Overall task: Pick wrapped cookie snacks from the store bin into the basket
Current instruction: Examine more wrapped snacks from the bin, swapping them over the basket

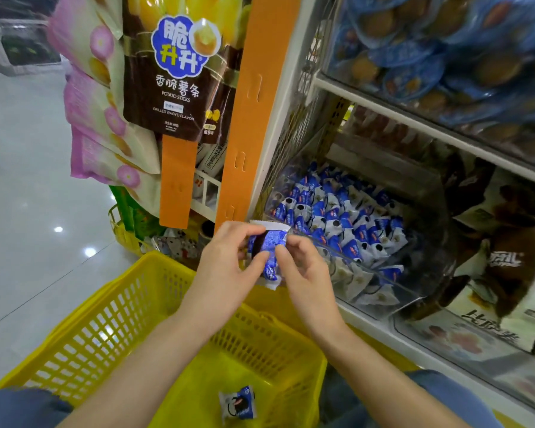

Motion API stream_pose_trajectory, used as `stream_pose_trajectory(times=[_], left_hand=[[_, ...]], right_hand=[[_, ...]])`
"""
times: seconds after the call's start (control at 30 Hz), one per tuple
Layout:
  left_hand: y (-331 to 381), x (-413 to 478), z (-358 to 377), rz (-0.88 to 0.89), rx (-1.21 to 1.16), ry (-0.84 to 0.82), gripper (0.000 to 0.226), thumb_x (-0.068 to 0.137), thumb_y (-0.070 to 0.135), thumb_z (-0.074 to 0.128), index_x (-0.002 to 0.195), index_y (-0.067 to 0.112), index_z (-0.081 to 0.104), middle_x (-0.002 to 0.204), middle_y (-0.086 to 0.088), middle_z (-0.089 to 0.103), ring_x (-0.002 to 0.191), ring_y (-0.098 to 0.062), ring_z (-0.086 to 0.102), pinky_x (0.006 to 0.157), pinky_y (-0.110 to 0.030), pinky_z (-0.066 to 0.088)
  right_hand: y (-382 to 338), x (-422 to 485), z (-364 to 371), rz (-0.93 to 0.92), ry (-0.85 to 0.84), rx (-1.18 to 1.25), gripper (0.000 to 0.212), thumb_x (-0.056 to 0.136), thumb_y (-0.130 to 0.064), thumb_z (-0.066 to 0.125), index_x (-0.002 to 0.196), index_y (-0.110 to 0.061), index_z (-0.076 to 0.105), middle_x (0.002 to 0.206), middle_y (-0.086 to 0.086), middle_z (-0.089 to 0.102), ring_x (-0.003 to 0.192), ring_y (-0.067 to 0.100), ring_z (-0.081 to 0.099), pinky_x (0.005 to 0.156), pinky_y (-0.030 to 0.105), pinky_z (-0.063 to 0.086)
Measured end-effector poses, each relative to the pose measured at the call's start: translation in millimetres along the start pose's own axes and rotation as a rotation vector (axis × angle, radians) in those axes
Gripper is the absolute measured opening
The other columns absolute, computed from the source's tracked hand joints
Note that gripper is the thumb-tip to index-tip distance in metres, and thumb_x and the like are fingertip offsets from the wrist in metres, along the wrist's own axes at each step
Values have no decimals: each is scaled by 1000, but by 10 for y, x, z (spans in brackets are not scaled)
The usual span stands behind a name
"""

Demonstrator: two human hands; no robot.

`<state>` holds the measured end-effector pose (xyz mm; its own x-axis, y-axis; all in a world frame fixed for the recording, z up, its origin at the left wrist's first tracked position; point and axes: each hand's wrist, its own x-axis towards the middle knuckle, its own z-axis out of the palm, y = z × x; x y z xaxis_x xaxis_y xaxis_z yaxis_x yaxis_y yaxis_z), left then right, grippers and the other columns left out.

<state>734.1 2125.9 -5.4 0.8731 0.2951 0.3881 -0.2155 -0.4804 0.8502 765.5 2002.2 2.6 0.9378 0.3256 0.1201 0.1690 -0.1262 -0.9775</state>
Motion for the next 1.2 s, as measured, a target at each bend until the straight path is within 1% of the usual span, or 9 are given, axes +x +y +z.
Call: stream_pose_trajectory(times=[0.23,0.37,0.5,0.6,0.7,0.77,0.87,1.03,1.2], left_hand=[[184,174,152,-31,-92,-15,25,89,6,56,103,26,59,103,11,61,92,-1,61,73,-2,44],[295,248,99,-139,-345,-84,10,93,25,52,97,31,59,93,9,68,86,-2,64,72,-13,50],[421,381,45,-135,-520,-302,30,88,49,46,114,37,58,106,20,64,102,6,57,80,-7,43],[389,490,78,-196,-485,-317,39,87,35,55,126,32,52,115,16,61,107,5,55,86,-14,46],[344,525,100,-244,-494,-247,31,91,24,53,122,27,53,106,13,64,93,9,59,68,-4,45],[322,534,97,-285,-565,-216,23,93,23,51,115,27,56,101,13,67,88,10,61,63,-3,43],[305,542,79,-305,-635,-192,15,94,25,49,103,31,60,90,17,69,81,13,60,58,-1,41],[270,497,64,-308,-664,-177,19,94,26,47,109,28,59,94,13,68,81,13,60,57,-2,42],[264,478,60,-278,-713,-197,20,94,23,47,110,25,59,97,11,70,88,8,62,64,-4,44]], right_hand=[[-176,108,-234,-44,64,-67,13,91,-22,55,102,-28,57,93,-9,66,82,4,65,69,20,53],[-266,133,-273,-133,86,-65,15,89,-31,53,103,-26,57,92,-12,66,78,3,65,62,15,51],[-304,163,-293,-285,60,-194,23,94,-31,45,115,-34,54,110,-9,58,98,12,60,79,28,52],[-286,252,-356,-303,34,-269,29,96,-21,45,118,-38,52,117,-9,56,106,12,58,87,30,52],[-251,468,-564,-239,123,-392,23,95,-25,46,108,-44,51,107,-17,59,99,4,60,82,18,50],[-179,724,-790,-144,283,-524,19,95,-22,48,111,-32,52,103,-11,60,97,9,59,75,9,44],[-25,1121,-1123,148,376,-781,28,96,-17,47,119,-2,53,115,14,60,103,24,56,74,18,38],[177,1426,-1297,484,288,-934,38,99,-23,41,113,9,57,96,23,64,78,28,55,64,25,33],[183,1583,-1392,638,247,-1025,43,97,-35,42,119,0,55,121,21,57,110,33,54,77,31,40]])
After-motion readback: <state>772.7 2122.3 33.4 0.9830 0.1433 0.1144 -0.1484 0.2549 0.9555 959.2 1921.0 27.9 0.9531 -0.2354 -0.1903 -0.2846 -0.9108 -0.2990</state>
